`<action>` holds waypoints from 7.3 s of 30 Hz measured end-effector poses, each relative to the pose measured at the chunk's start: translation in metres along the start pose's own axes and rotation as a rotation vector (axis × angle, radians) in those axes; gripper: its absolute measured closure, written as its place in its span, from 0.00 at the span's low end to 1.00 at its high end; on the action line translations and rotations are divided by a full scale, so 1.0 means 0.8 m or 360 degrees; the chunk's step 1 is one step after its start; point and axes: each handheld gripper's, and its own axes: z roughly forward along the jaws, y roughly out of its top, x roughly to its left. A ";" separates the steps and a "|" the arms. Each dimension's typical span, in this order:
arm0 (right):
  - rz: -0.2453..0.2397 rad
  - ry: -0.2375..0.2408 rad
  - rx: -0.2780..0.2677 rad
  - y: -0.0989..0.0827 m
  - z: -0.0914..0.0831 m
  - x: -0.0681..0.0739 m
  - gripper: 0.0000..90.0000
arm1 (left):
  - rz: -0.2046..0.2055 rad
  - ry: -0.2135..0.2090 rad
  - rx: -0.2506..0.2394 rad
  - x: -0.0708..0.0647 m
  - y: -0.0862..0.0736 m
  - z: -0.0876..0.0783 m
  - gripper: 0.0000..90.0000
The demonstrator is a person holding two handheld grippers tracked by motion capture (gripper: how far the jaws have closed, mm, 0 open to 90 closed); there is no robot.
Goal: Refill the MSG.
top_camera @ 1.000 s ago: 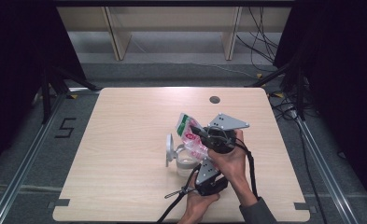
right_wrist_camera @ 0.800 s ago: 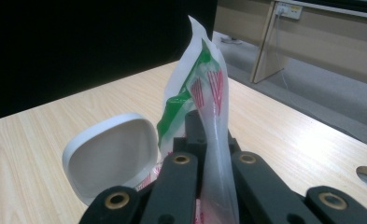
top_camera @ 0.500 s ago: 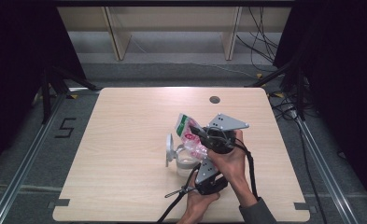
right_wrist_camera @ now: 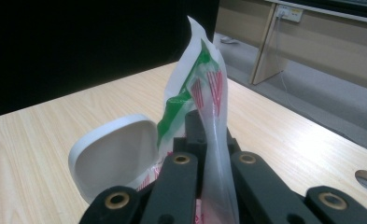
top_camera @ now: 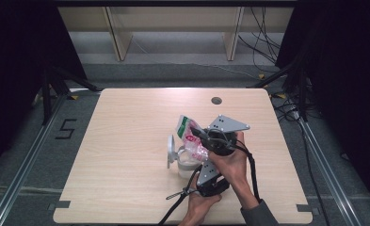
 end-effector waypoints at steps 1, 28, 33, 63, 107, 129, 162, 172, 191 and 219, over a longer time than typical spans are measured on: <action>0.0002 0.0002 -0.0002 0.000 0.000 0.000 1.00 | -0.0001 0.0002 -0.0002 0.000 0.000 0.000 0.88; -0.0032 -0.0019 -0.0022 0.000 0.002 0.001 1.00 | -0.0013 -0.0007 -0.0010 0.001 0.000 0.001 0.88; -0.0010 0.0000 -0.0008 0.000 0.002 0.003 1.00 | -0.0014 -0.0012 -0.0018 0.001 0.000 0.002 0.88; -0.0057 -0.0014 -0.0028 0.003 0.003 0.005 1.00 | -0.0011 -0.0004 -0.0024 0.001 0.002 0.002 0.88; -0.0031 0.0014 0.0013 -0.002 0.013 -0.002 1.00 | -0.0044 -0.0045 -0.0029 0.004 -0.001 0.006 0.88; 0.0000 -0.0002 -0.0008 -0.001 0.009 0.000 1.00 | -0.0042 -0.0047 -0.0044 0.003 0.000 0.006 0.88; -0.0014 0.0029 0.0004 0.002 0.007 0.002 1.00 | -0.0038 -0.0043 -0.0028 0.003 0.002 0.005 0.88; -0.0036 0.0014 -0.0013 0.003 0.007 0.001 1.00 | -0.0034 -0.0039 -0.0030 0.003 0.003 0.005 0.88; -0.0053 0.0021 -0.0010 0.005 0.008 0.005 1.00 | -0.0035 -0.0043 -0.0039 0.004 0.005 0.006 0.88; -0.0054 0.0022 -0.0003 0.007 0.009 0.006 1.00 | 0.0027 -0.0048 -0.0011 0.009 0.006 0.005 0.89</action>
